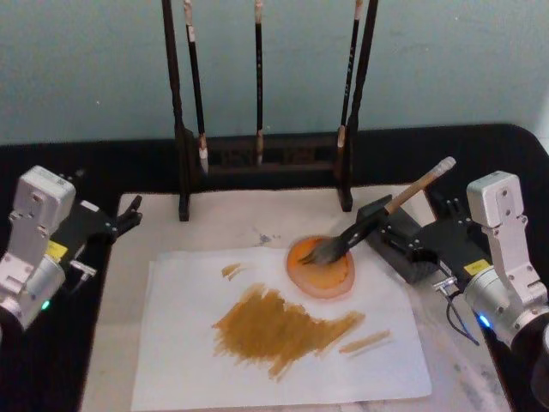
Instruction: Pick up the brush from the inkstone, write on the paper, then place the brush back to its original position.
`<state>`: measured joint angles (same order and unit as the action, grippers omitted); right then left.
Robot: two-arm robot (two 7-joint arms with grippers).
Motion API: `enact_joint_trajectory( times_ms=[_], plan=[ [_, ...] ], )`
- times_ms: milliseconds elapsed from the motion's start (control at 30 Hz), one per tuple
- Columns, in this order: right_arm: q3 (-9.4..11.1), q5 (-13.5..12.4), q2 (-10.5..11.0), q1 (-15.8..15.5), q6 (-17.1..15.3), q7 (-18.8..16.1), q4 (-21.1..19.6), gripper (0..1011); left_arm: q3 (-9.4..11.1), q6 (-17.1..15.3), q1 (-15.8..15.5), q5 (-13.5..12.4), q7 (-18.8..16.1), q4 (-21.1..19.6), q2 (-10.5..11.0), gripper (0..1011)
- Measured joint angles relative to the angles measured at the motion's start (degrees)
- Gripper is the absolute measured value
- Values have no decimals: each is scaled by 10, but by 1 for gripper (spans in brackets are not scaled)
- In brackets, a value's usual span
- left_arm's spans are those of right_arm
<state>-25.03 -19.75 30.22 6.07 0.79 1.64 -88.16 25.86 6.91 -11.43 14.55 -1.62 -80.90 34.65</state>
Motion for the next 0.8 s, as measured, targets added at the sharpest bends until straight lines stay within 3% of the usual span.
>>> enact_joint_trajectory(
  times_ms=[800],
  plan=[
    [0,0,0,0,0,0,0,1000,0,0,0,0,0,0,0,1009]
  ],
)
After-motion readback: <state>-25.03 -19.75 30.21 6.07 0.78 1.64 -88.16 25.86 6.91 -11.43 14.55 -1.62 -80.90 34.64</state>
